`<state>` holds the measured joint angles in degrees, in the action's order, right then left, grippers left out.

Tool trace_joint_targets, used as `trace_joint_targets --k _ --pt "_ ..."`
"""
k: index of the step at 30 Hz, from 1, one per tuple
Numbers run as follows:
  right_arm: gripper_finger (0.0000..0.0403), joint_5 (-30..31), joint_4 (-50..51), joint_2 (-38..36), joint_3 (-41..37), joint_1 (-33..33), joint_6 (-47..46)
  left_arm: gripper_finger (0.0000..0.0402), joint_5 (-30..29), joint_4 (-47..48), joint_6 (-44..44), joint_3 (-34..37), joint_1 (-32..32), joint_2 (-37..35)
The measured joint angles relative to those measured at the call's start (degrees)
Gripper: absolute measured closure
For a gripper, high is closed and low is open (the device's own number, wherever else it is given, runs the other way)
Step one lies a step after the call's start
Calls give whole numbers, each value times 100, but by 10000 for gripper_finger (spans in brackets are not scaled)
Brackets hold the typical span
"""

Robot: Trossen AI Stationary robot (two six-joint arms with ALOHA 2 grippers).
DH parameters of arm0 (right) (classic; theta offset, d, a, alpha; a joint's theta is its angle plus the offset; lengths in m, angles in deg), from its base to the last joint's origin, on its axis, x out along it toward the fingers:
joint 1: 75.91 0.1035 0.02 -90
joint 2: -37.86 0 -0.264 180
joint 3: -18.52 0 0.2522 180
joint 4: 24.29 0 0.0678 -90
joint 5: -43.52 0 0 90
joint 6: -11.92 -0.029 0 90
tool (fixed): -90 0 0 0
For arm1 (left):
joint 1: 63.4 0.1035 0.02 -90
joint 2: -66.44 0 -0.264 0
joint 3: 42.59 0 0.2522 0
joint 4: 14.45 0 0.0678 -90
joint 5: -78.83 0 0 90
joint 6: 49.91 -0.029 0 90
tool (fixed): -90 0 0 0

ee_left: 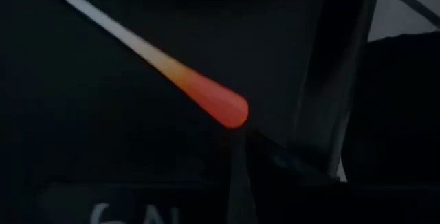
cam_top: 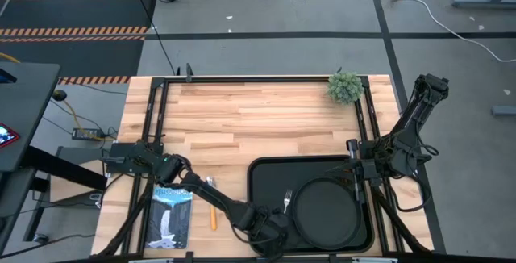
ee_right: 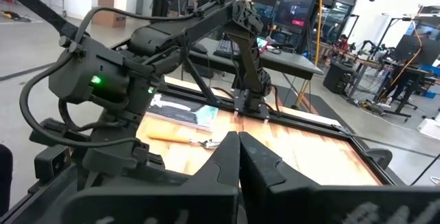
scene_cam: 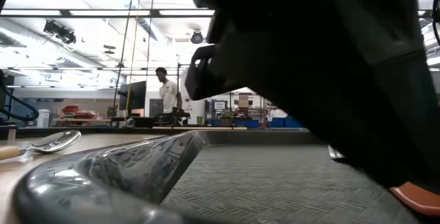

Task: Pick and place plate/cup/fork/spoon on tray
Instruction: Put the orange fork on the black tray to the left of the black plate

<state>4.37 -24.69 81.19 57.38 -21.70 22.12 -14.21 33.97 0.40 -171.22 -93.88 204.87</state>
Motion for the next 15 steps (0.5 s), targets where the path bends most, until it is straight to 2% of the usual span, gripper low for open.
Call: trace_joint_targets --k 10,15 --pt "398 -13 -4 0 0 0 0 352 -135 -121 4 0 42 50" --pt "398 -31 -11 0 0 -1 0 352 70 -583 26 -13 51 246"
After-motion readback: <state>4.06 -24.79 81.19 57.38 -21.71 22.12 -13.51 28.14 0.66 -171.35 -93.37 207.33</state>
